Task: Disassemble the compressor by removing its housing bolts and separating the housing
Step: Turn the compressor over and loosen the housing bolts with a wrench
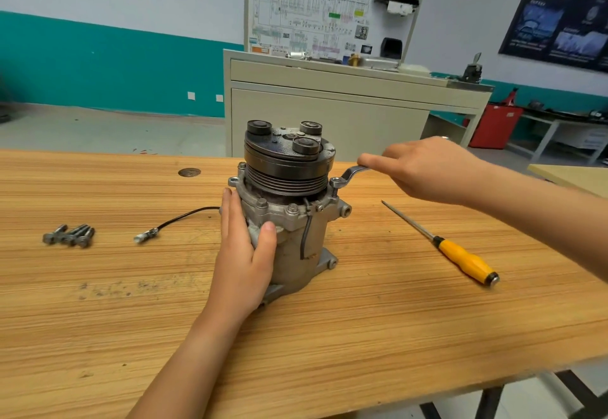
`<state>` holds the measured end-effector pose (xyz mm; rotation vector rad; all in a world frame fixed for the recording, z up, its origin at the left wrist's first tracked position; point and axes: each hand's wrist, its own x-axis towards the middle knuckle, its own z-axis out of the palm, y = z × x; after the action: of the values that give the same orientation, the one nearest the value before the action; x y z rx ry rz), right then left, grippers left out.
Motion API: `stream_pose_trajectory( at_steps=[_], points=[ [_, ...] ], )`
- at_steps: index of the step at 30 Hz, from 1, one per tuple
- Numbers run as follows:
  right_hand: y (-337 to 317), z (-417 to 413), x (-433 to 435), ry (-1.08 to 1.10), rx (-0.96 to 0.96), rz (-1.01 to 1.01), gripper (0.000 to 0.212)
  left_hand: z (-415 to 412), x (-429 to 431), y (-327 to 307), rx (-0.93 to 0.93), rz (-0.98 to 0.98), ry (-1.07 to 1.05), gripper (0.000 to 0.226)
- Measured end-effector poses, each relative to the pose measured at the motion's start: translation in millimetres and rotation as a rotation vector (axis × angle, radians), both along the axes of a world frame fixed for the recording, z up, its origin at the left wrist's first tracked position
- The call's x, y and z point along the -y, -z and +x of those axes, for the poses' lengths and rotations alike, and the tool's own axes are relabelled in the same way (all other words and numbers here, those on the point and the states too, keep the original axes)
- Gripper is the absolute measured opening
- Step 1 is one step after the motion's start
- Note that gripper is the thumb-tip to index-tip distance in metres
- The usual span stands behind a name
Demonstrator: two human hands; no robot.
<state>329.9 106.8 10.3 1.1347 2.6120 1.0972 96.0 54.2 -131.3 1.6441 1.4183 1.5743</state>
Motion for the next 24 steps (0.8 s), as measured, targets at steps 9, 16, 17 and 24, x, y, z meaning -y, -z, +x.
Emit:
stream_pose_trajectory(
  at_steps=[9,16,17,24],
  points=[
    [65.6,-34.3,-34.9,-0.394,-0.708,0.171,0.023,-12.5,-11.1,0.4,0.122,-0.035,0.0,0.079],
    [76.1,-42.5,-13.6,-0.297,-0.957,0.06,0.022,-42.8,-44.9,-2.6,0.586,-0.108,0.076,0.067],
    [73.0,-40.5,-8.2,-0.26,-1.034,0.049,0.026,-44.4,-46.9,-3.9,0.609,-0.106,0.08,0.061],
    [66.5,-37.6,40.1,-0.223,-1.352,-0.133,0.024,-32.5,-23.3,-18.6,0.315,0.168,-0.241,0.033]
  ],
)
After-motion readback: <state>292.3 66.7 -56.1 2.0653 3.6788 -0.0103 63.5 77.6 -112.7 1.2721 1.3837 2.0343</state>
